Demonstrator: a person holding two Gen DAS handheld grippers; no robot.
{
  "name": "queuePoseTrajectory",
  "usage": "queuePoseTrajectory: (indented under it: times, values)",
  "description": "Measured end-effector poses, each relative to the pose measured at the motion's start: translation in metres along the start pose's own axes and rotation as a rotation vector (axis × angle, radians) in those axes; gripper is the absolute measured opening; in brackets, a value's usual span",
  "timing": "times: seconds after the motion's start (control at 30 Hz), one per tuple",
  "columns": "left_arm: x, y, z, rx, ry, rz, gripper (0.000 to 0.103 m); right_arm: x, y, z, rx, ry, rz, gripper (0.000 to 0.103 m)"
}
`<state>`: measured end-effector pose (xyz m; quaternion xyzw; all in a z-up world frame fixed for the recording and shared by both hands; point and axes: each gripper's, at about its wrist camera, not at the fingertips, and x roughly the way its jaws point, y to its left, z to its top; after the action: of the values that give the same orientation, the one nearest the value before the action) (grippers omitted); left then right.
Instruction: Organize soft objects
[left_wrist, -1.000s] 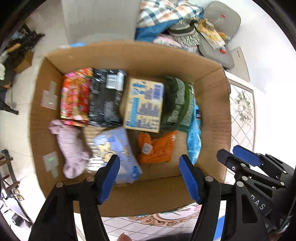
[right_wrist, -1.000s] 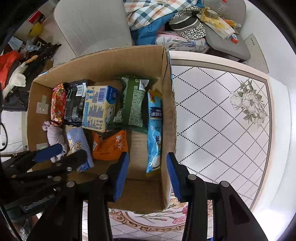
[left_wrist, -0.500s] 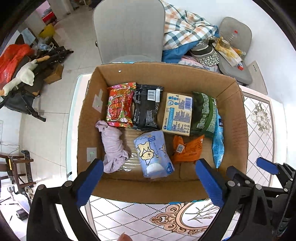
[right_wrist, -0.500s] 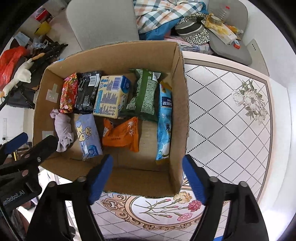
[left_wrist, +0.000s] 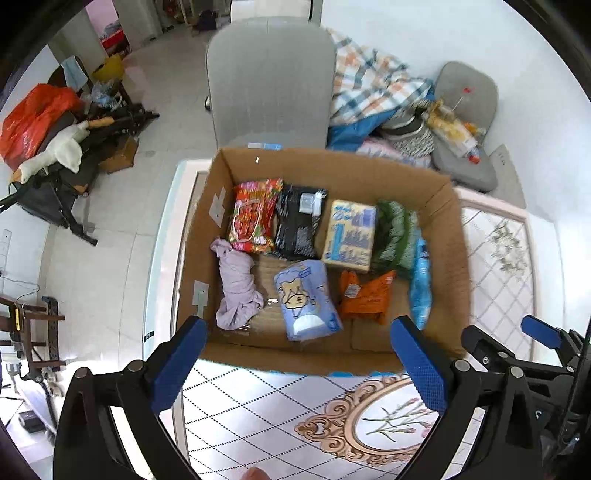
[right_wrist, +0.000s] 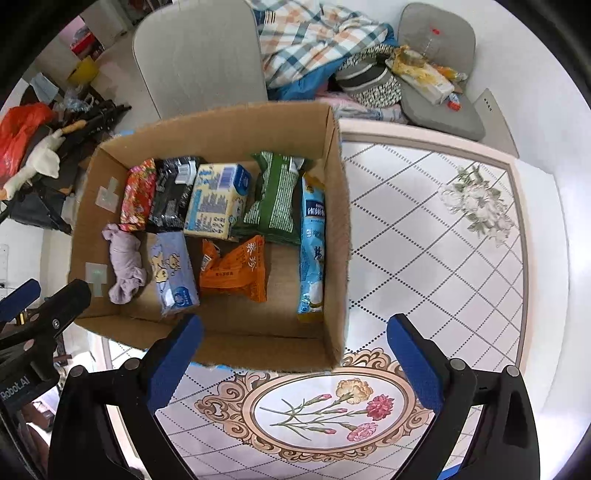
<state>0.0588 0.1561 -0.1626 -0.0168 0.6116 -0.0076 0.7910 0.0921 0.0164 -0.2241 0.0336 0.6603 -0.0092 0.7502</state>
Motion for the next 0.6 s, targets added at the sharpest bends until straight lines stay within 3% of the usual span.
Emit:
queuePoseTrajectory:
  times: [0.33,0.6]
  values:
    - [-0.114,-0.021,-0.039,0.044,-0.183,0.002,0.102,-0.109,-0.017,-0.051,-0.006,-0.169,0.067,0.102]
    - [-0.175,-0.021,-0.064,0.042,-0.259,0.027,0.102,-0.188,-0.023,-0.090,-0.018,-0.286,0.082,0.102]
